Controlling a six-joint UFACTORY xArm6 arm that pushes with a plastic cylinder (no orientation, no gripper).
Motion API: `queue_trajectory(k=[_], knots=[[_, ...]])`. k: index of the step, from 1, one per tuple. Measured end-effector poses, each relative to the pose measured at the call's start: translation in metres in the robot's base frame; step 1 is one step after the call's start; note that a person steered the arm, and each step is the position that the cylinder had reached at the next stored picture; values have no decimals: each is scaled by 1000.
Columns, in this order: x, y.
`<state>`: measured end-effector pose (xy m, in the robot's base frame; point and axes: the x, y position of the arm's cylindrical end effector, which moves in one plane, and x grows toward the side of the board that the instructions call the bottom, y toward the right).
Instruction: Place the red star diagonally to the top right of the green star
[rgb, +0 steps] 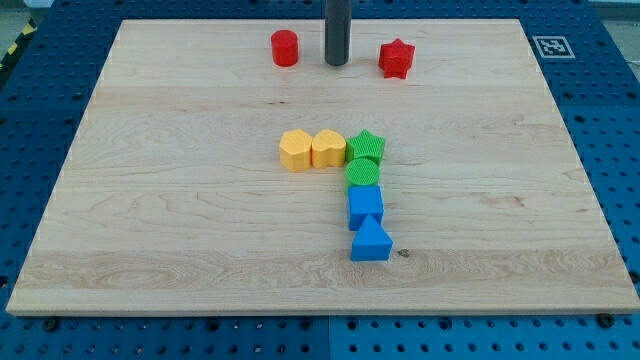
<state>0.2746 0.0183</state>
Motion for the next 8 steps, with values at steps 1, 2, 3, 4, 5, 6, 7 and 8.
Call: queue_trajectory(k=[1,2,3,4,5,6,7,8], knots=[[-8,0],[-16,5],[-16,42],[-16,80],[-1,110],[22,119],[28,119],[29,119]])
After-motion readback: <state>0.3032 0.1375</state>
